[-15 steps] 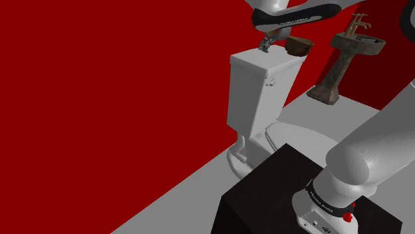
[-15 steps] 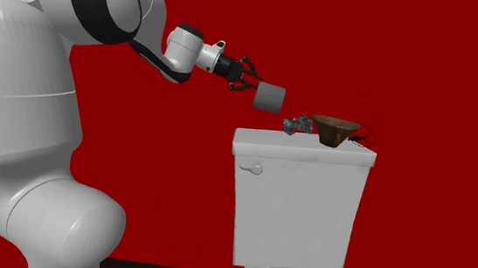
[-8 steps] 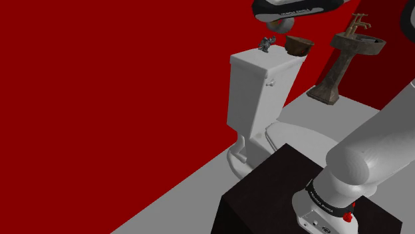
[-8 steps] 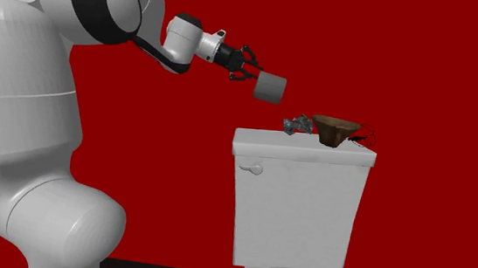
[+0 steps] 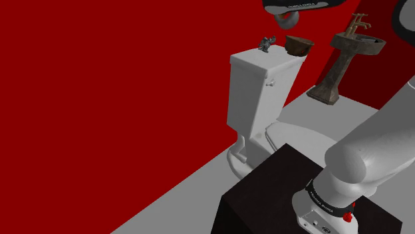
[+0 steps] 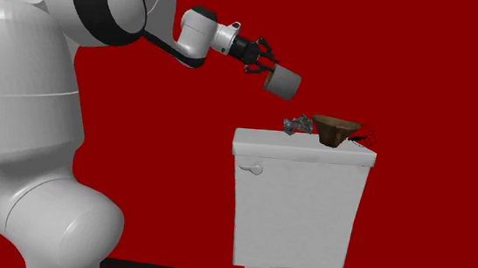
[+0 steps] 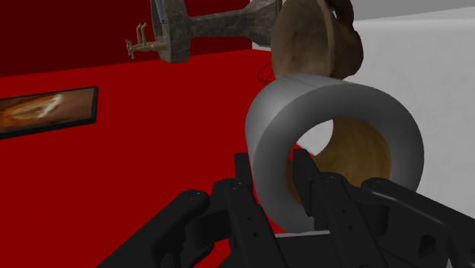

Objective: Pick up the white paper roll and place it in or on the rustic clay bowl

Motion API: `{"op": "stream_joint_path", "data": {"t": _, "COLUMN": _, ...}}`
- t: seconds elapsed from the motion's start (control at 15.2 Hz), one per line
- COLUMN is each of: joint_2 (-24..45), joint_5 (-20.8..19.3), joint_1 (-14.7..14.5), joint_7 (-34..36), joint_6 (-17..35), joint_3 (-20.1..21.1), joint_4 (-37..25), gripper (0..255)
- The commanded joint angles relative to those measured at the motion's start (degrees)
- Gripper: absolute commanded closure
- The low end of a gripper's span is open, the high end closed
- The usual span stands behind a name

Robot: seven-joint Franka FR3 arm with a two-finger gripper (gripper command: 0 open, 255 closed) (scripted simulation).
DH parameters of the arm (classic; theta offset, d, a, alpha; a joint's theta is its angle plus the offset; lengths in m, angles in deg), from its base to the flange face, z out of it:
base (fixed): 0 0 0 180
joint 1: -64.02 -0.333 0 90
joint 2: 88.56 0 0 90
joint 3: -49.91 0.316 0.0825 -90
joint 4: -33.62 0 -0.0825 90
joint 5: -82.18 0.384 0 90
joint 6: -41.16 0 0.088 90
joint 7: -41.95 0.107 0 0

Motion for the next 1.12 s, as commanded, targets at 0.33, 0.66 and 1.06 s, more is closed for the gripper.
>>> {"op": "stream_joint_path", "data": {"t": 0.33, "joint_2": 4.6, "joint_5": 1.8, "joint_1": 4.9, "joint_7": -6.3, "joint_6": 8.5, "joint_3": -5.0, "joint_4": -6.7, "gripper": 255}}
{"op": "stream_joint_path", "data": {"t": 0.66, "joint_2": 9.8, "joint_5": 4.9, "joint_1": 8.8, "joint_7": -11.8, "joint_6": 13.7, "joint_3": -8.0, "joint_4": -14.1, "gripper": 255}}
{"op": "stream_joint_path", "data": {"t": 1.06, "joint_2": 12.0, "joint_5": 5.2, "joint_1": 10.8, "joint_7": -11.9, "joint_6": 17.3, "joint_3": -9.3, "joint_4": -14.7, "gripper": 255}}
